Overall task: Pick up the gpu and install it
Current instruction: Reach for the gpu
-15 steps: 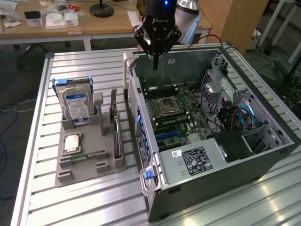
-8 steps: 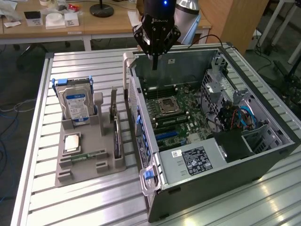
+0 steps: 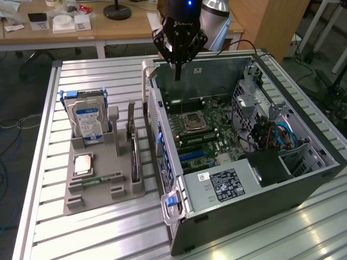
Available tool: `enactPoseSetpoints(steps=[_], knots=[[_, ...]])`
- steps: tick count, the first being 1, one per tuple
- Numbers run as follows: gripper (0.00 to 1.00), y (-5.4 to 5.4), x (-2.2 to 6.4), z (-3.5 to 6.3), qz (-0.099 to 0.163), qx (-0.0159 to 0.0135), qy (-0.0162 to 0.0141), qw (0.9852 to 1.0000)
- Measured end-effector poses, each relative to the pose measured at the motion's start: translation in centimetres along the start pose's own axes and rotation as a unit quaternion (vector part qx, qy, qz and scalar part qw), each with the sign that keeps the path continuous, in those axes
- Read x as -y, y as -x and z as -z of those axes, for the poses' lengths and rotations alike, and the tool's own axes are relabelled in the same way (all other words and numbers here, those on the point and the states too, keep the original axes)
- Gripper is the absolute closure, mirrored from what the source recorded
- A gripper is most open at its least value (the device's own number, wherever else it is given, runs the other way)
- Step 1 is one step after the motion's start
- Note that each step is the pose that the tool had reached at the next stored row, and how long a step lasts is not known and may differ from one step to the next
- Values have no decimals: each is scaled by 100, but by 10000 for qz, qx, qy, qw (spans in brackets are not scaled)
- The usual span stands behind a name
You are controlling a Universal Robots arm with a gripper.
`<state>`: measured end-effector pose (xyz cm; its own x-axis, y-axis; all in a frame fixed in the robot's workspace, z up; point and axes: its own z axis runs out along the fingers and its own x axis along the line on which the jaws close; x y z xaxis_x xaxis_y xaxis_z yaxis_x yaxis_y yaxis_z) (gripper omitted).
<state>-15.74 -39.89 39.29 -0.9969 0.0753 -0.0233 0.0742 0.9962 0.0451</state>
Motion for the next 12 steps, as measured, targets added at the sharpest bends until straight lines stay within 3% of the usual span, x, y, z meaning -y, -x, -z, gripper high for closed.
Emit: enactPoseSetpoints(steps=[12], knots=[[89,-51,4,2,0,0,0,10000]])
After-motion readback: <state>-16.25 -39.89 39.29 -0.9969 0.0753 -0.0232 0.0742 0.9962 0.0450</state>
